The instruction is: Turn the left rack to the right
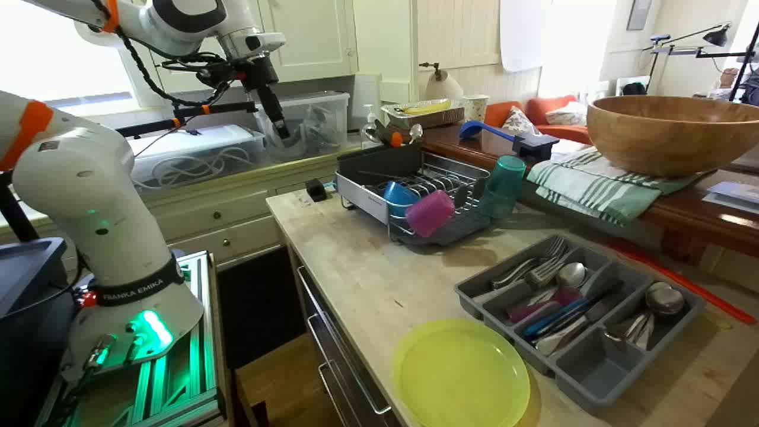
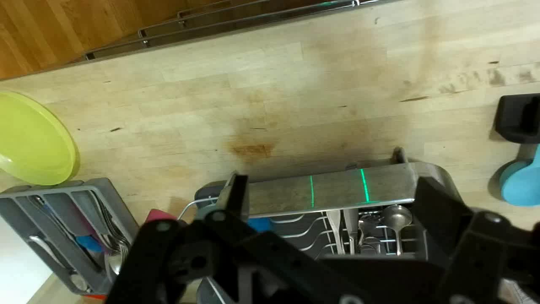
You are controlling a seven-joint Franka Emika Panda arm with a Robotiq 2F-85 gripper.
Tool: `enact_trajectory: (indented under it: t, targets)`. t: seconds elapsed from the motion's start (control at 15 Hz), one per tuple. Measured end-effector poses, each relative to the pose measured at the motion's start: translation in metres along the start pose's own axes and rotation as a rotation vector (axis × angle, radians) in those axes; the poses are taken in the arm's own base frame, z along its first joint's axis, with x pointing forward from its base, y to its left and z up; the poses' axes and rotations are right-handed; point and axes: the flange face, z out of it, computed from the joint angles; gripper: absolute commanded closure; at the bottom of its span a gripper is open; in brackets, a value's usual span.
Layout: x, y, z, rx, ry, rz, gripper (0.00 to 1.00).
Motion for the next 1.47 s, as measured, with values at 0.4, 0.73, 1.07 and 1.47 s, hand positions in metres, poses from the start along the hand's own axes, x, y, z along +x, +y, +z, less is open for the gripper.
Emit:
enact_trajectory:
  t: [0.4, 0.73, 1.07, 1.47]
  targets:
    - [0.0, 0.0, 0.0, 0.0, 0.0, 0.0, 0.0]
    - [0.016, 0.028, 0.007, -0.064, 0.015, 0.149, 0.0]
    - [0.046, 0.074, 0.027, -0.04, 0.067, 0.334, 0.0]
    - [0.083, 0.1, 0.057, 0.074, 0.129, 0.435, 0.0]
